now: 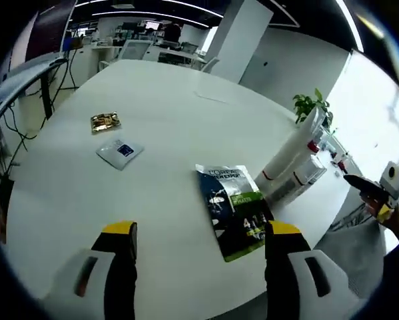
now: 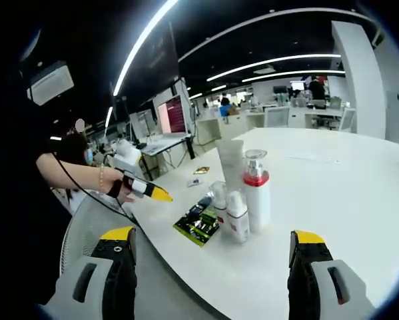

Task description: Arrange the skincare products in the storage area until every visible bottle or jar stands upright without overlapping.

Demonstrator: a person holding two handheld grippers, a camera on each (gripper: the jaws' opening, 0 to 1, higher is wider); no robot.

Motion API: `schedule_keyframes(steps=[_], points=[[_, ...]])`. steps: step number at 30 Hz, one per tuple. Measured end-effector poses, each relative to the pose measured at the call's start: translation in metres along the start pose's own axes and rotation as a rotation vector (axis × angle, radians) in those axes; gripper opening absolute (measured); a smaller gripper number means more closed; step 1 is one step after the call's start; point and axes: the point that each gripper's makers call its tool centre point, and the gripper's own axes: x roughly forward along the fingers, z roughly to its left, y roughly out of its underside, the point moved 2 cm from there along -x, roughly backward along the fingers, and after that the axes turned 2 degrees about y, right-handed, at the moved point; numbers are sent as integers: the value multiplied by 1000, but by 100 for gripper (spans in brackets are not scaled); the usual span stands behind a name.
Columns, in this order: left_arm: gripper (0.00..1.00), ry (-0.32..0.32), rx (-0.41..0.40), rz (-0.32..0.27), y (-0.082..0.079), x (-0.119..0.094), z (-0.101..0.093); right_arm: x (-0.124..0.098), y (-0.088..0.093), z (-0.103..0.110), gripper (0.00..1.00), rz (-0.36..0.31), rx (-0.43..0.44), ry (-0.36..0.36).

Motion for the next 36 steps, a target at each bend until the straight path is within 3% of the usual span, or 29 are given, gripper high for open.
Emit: schedule_keyframes(steps=[3, 7, 14, 17, 19, 25, 30, 36], points=[[79, 8, 2, -24, -3, -9, -3, 1, 1, -1, 98, 1, -2, 0], [84, 16, 28, -92, -23, -26, -10, 2, 3, -2, 98, 8, -12, 4], [93, 41, 132, -161, -37, -50, -23, 3, 4, -5, 98, 6, -20, 16], [97, 35, 172, -185, -35, -58, -34, 2, 4, -10, 98, -5, -13, 36], [99, 33, 188, -195, -35, -57, -28, 0, 2, -15, 98, -21, 4, 58], [99, 37, 196, -221, -32, -61, -37, -6, -2, -25, 98, -73, 56, 103], [99, 38, 211, -193, -20, -60, -45, -5, -2, -28, 99, -74, 45, 125], [99, 40, 204, -182, -19, -61, -43, -2, 0, -23, 99, -47, 6, 121]])
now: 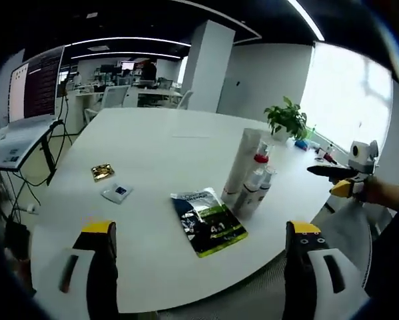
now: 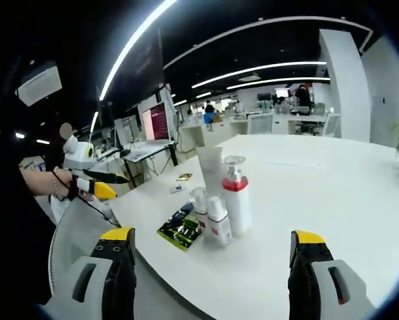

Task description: Arrange the skincare products in the storage area until every visible bottle or jar stands upright without overlapping.

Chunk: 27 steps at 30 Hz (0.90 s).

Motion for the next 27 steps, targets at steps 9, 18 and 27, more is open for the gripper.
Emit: schedule_keyframes(steps=[9, 18, 27], points=[[99, 8, 1, 32, 3, 3, 0, -1, 0, -3, 98, -5, 30, 9], [99, -13, 5, 39, -5, 13, 14, 0, 1, -2, 98, 8, 34, 0], [92, -45, 55, 83, -8, 36, 48, -2, 0, -6, 97, -1, 51, 21]])
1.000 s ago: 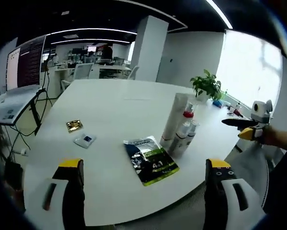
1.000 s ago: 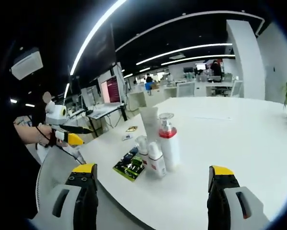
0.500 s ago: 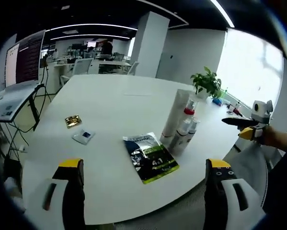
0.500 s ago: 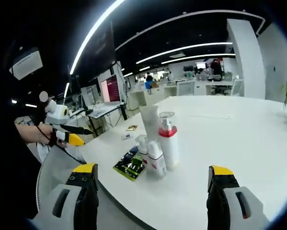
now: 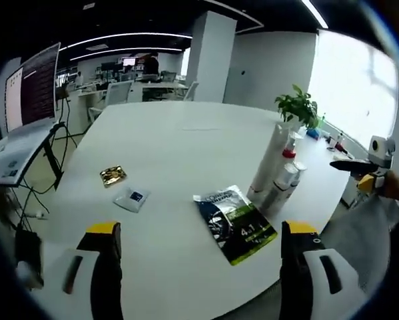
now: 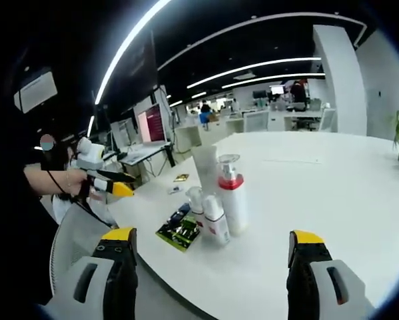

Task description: Arrange the skincare products in the storage area until every visible bottle or jar stands upright without overlapping.

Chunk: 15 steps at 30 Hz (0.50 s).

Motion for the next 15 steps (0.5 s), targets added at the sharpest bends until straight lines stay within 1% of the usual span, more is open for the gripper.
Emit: schedule_keyframes(steps=[4, 5, 8, 10, 12, 13, 15], points=[[92, 5, 26, 40, 4, 13, 12, 0, 1, -2, 96, 2, 1, 8], [91, 4, 28, 47, 3, 15, 13, 0, 1, -2, 96, 3, 0, 9], [91, 4, 29, 64, 6, 24, 26, 1, 0, -2, 96, 2, -1, 12], [90, -4, 29, 75, 5, 30, 29, 2, 1, -2, 95, 13, -15, 17], [88, -14, 27, 93, 7, 36, 38, 4, 1, -2, 95, 20, -19, 16], [86, -15, 22, 98, 7, 41, 48, 4, 2, -2, 95, 23, -19, 17], [85, -28, 25, 112, 6, 48, 57, 4, 3, -4, 94, 31, -17, 20]])
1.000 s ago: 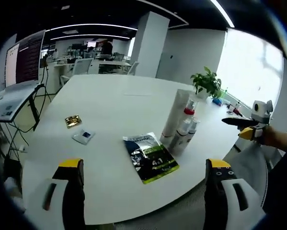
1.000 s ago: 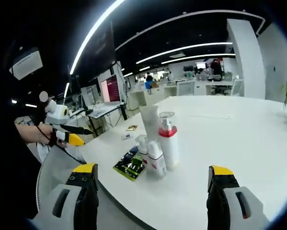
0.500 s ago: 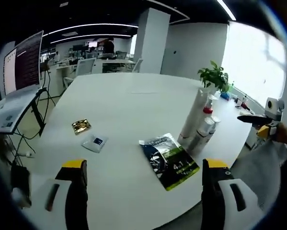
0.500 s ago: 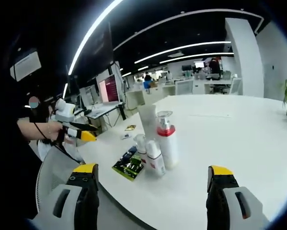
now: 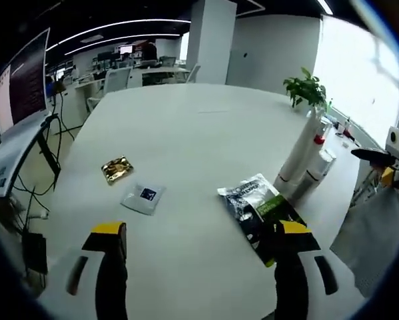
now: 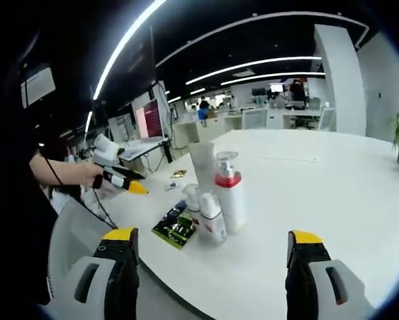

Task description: Arrange the skincare products in the storage area until every visible bottle or jar stands upright without overlapping.

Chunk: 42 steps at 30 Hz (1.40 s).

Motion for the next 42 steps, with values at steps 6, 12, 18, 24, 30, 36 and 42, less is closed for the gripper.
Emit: schedule_keyframes(steps=[6, 12, 18, 24, 30, 36, 42], points=[[81, -20, 25, 70, 0, 21, 28, 1, 2, -3, 93, 14, 14, 21], [75, -21, 34, 119, 1, 41, 52, 2, 6, -8, 92, 35, 19, 41], [67, -12, 62, 156, 1, 58, 68, 2, 8, -11, 91, 48, 25, 59], [60, -10, 77, 174, -6, 71, 82, 3, 9, -12, 91, 59, 30, 74], [53, 17, 111, 207, -9, 84, 81, 3, 10, -12, 91, 68, 35, 85], [52, 30, 133, 225, -6, 87, 83, 3, 11, -13, 90, 74, 36, 92], [42, 25, 150, 229, -9, 89, 88, 4, 11, -14, 90, 77, 38, 97]])
